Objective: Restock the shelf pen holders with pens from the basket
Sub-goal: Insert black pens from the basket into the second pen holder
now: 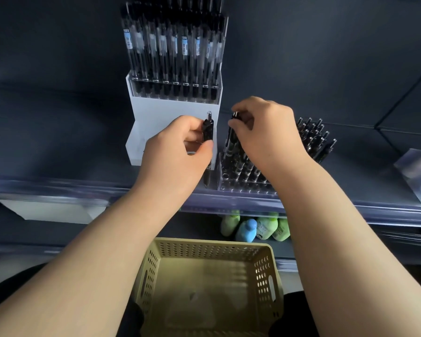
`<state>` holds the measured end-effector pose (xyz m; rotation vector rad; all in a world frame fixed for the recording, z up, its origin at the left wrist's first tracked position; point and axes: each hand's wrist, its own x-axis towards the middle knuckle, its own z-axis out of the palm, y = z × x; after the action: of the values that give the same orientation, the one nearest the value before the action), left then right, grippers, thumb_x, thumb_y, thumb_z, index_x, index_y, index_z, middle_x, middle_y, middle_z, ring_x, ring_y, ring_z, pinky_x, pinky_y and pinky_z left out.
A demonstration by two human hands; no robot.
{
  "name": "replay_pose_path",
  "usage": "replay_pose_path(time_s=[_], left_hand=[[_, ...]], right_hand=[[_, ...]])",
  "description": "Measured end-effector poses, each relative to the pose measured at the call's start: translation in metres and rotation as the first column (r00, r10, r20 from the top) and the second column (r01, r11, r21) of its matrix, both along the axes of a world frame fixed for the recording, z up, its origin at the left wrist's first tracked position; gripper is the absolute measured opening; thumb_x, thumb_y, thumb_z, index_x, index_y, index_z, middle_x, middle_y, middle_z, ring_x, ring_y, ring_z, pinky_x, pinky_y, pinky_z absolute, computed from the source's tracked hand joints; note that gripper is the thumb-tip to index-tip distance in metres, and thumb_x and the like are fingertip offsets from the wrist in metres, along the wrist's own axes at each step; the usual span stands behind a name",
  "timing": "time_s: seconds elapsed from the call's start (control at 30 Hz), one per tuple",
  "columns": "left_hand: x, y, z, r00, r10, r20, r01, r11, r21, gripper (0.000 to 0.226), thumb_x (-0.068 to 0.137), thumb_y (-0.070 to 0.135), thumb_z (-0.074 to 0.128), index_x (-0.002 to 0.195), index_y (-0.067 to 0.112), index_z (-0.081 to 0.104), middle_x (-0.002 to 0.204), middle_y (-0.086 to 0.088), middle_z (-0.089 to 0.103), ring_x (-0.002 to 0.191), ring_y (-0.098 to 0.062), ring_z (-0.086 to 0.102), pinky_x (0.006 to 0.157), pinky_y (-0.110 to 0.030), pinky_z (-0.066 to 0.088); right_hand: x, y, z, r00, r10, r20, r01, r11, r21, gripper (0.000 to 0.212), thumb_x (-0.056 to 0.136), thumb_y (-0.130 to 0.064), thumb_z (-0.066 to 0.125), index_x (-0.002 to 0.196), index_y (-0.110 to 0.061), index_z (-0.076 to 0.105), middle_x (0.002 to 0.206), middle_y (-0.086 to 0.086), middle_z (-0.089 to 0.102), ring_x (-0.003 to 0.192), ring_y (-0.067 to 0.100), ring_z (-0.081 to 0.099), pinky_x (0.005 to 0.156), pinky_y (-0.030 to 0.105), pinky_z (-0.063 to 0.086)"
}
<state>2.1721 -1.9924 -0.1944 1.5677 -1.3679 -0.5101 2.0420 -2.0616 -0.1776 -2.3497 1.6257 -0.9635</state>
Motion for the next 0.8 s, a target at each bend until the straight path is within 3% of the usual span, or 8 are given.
replay_pose_path(time_s=[0.3, 0.5, 0.63, 0.8], left_hand=[[-0.001, -0.001, -0.001, 1.000, 0.002, -0.002, -0.002, 1.000, 0.004, 0.019, 0.086, 0.018, 0.064, 0.103, 0.024, 0.062, 0.094, 0.013, 0.067, 0.090, -0.003, 0.063, 0.084, -0.023, 0.052], [-0.003, -0.003, -0.002, 1.000, 0.001, -0.006, -0.001, 1.000, 0.003, 0.018, 0.085, 0.018, 0.065, 0.101, 0.026, 0.061, 0.093, 0.013, 0.067, 0.089, -0.003, 0.063, 0.083, -0.020, 0.051], [-0.006, -0.003, -0.002, 1.000, -0.002, 0.006, 0.002, 1.000, 0.012, 0.019, 0.086, 0.019, 0.064, 0.103, 0.024, 0.062, 0.093, 0.013, 0.066, 0.088, -0.003, 0.062, 0.078, -0.012, 0.048], [-0.008, -0.005, -0.004, 0.999, -0.010, 0.030, 0.009, 1.000, 0.023, 0.021, 0.086, 0.022, 0.065, 0.107, 0.024, 0.062, 0.097, 0.011, 0.067, 0.089, -0.004, 0.063, 0.079, -0.015, 0.048]], right_hand=[[-0.004, -0.003, -0.004, 0.999, 0.007, -0.048, -0.010, 0.998, -0.069, 0.024, 0.085, -0.012, 0.063, 0.108, -0.012, 0.067, 0.098, 0.008, 0.066, 0.096, 0.027, 0.057, 0.084, 0.038, 0.049], [-0.009, -0.001, -0.001, 0.982, -0.029, -0.188, 0.004, 0.991, -0.133, 0.017, 0.084, -0.011, 0.058, 0.092, -0.015, 0.073, 0.094, 0.004, 0.069, 0.094, 0.029, 0.055, 0.084, 0.040, 0.046], [-0.013, 0.002, 0.001, 0.962, -0.081, -0.261, 0.051, 0.991, -0.120, 0.024, 0.085, -0.009, 0.055, 0.097, -0.021, 0.072, 0.098, 0.001, 0.068, 0.099, 0.029, 0.051, 0.085, 0.038, 0.044], [-0.009, 0.006, -0.001, 0.922, -0.114, -0.370, 0.067, 0.988, -0.138, 0.026, 0.085, -0.010, 0.052, 0.101, -0.021, 0.069, 0.102, -0.001, 0.067, 0.102, 0.027, 0.049, 0.073, 0.030, 0.027]])
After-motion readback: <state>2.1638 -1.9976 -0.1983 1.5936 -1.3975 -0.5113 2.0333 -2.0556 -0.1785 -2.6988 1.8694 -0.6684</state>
